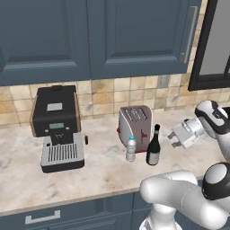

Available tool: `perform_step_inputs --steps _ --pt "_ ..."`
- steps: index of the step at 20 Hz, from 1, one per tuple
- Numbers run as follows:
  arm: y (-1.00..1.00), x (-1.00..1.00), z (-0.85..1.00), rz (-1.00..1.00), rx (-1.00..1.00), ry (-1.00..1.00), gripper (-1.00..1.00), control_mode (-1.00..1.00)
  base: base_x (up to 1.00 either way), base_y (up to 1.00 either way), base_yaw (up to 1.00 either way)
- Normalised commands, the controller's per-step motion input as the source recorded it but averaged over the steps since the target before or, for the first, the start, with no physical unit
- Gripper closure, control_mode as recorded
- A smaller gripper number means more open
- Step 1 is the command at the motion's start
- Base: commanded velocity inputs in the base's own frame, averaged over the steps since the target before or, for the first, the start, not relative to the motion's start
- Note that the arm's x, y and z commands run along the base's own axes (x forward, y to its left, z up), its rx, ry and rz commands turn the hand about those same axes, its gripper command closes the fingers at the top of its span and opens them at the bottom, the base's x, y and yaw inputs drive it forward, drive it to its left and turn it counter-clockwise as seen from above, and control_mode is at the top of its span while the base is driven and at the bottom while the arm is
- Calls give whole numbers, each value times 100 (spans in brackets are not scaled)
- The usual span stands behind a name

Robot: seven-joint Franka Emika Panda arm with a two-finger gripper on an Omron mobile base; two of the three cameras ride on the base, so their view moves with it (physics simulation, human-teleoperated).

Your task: Place the drinks on the dining counter in a tight cluster.

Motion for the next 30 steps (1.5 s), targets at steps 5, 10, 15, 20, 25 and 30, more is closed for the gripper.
perform_step_inputs --steps 5,10,15,20,25,30 --pt "0 9 0 0 1 0 -100 -100 0 0 0" --pt "4 11 -5 0 0 -1 -100 -100 0 0 0" --pt "5 2 -8 0 2 0 -100 -100 0 0 0" --pt "11 0 -13 0 1 0 -100 -100 0 0 0" --pt "9 0 -7 0 0 -1 -100 -100 0 0 0" --pt "13 0 -2 0 0 -2 -100 -100 0 0 0"
